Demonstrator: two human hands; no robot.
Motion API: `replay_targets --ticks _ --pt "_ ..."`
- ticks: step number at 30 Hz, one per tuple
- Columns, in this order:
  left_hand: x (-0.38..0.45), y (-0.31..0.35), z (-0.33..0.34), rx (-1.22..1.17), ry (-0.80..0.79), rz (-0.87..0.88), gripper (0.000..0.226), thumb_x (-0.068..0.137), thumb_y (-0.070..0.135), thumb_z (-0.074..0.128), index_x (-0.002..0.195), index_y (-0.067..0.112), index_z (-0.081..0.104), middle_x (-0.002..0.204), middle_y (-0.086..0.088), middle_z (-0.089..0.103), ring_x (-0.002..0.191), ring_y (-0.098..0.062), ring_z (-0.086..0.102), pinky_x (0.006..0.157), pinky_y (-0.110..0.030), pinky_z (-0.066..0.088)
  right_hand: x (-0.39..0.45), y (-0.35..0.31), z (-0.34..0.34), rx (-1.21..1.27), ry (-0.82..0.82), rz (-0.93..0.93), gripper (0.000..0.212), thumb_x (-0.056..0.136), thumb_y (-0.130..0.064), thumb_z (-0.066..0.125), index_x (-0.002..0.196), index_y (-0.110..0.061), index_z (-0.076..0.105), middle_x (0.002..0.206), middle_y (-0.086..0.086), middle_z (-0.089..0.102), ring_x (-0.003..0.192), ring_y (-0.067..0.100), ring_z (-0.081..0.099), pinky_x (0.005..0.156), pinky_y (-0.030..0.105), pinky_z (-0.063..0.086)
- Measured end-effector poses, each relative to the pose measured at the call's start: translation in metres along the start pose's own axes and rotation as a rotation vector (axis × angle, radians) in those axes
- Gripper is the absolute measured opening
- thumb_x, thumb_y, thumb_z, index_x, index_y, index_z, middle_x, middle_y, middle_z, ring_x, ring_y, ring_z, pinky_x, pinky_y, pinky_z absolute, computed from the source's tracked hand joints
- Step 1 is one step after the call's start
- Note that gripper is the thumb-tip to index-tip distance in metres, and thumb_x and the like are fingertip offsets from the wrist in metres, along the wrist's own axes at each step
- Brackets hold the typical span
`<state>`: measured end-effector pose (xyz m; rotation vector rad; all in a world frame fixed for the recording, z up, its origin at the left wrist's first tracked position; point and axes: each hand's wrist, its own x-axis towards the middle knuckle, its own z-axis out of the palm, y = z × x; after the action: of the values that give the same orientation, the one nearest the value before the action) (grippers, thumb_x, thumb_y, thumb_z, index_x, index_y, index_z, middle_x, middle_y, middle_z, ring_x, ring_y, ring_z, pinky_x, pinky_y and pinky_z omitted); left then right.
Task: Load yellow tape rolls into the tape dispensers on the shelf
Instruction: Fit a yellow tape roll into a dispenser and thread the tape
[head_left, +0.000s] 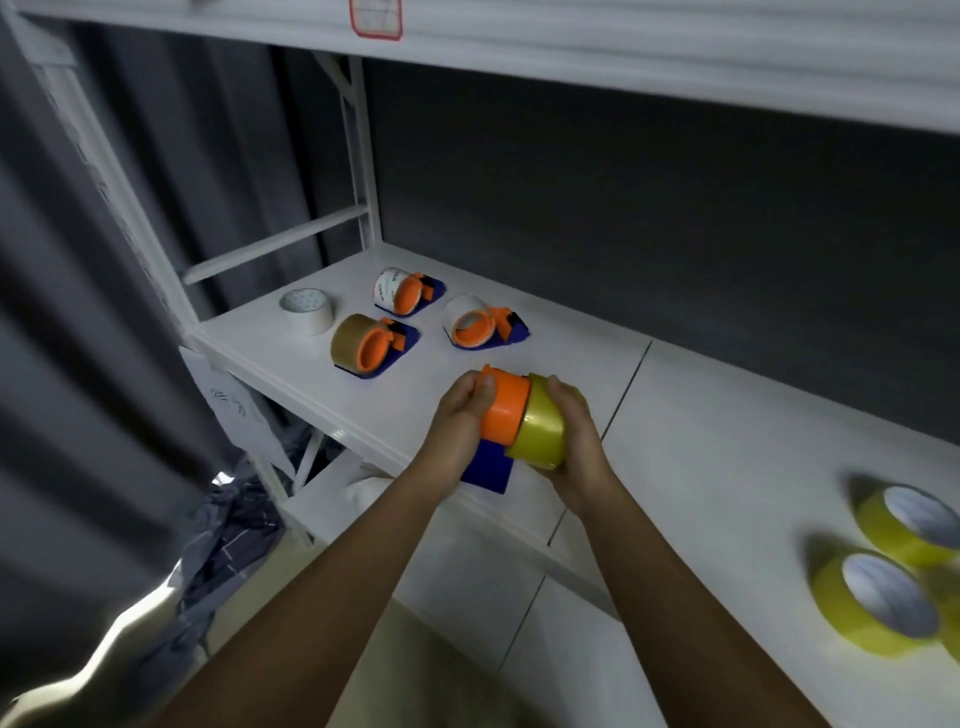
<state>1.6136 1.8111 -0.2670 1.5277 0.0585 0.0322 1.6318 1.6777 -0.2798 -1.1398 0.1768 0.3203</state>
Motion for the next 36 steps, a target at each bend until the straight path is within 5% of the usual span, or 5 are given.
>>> replay_targets --ticks 10,14,21,29,36 --pt "-0.009 -0.035 0.003 -0.041 -0.112 -0.122 0.026 0.086 0.058 0.037 0.105 0.049 0.053 0.117 0.008 0.059 0.109 -0.011 0.056 0.093 -0.03 0.045 -0.008 0.026 -0.012 -0.232 0.104 -0.139 0.043 0.084 -0.046 0.06 0.123 -0.04 0.042 0.116 -0.007 0.053 0.1 0.014 0.058 0.059 0.023 0.053" --pt "-0.008 -0.041 0.007 -0.12 -0.088 -0.246 0.044 0.094 0.049 0.035 0.131 0.028 0.046 0.133 -0.007 0.053 0.118 -0.024 0.052 0.104 -0.042 0.041 -0.01 0.033 -0.02 -0.182 0.153 -0.083 0.044 0.085 -0.046 0.059 0.125 -0.036 0.044 0.122 0.002 0.053 0.104 0.021 0.058 0.073 0.036 0.054" --pt "-0.004 -0.026 0.017 -0.103 -0.071 -0.355 0.047 0.1 0.033 0.033 0.14 0.01 0.039 0.139 -0.018 0.047 0.127 -0.033 0.045 0.111 -0.047 0.033 -0.019 0.028 -0.021 -0.28 0.149 -0.183 0.053 0.09 -0.042 0.053 0.137 -0.035 0.029 0.123 -0.005 0.047 0.105 0.012 0.054 0.07 0.025 0.051" --pt "-0.006 -0.007 0.034 -0.126 -0.037 -0.475 0.045 0.097 0.047 0.032 0.126 0.015 0.046 0.122 -0.015 0.055 0.117 -0.032 0.052 0.099 -0.04 0.043 -0.026 0.028 -0.015 -0.415 0.18 -0.323 0.063 0.085 -0.052 0.047 0.141 -0.033 0.025 0.139 0.001 0.035 0.125 0.021 0.044 0.1 0.048 0.046" --pt "-0.009 -0.015 0.022 -0.211 0.017 -0.211 0.027 0.085 0.042 0.061 0.106 0.025 0.061 0.109 -0.004 0.066 0.101 -0.02 0.063 0.084 -0.032 0.053 -0.024 0.016 -0.023 -0.27 0.12 -0.3 0.035 0.099 -0.036 0.037 0.134 -0.033 0.036 0.117 -0.015 0.05 0.103 0.002 0.054 0.072 0.015 0.054"
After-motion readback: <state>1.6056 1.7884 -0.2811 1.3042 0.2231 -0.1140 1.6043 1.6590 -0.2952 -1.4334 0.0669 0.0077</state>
